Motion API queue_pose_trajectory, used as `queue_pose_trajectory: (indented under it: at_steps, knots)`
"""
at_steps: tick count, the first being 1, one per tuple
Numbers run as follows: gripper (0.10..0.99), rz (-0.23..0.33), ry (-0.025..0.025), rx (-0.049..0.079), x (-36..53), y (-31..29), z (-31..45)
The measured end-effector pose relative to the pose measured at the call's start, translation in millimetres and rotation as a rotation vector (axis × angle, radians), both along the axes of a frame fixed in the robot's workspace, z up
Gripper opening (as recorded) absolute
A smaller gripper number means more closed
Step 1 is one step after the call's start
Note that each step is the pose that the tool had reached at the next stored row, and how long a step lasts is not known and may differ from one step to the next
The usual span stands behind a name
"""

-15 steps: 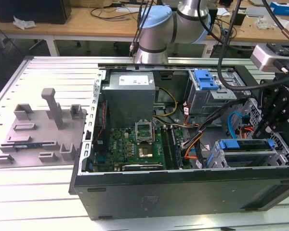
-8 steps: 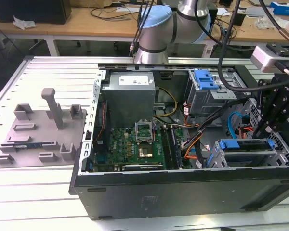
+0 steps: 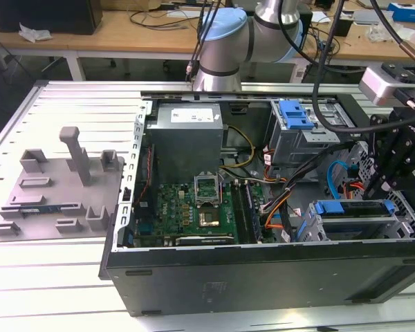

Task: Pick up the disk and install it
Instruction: 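Insert the first disk wire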

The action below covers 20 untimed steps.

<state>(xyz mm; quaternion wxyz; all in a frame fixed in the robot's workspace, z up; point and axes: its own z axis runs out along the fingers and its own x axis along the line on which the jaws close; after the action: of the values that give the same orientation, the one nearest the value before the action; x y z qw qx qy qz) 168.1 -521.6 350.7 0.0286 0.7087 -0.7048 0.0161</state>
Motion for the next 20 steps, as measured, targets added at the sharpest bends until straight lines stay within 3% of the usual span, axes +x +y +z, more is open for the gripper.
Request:
queue_pose_trajectory:
  at_steps: [10,20]
  knots:
    - [0.169,-0.009,-0.0035,0.0,-0.6,-0.2,0.0]
    - [0.169,-0.017,-0.0035,0.0,-0.8,-0.2,0.0]
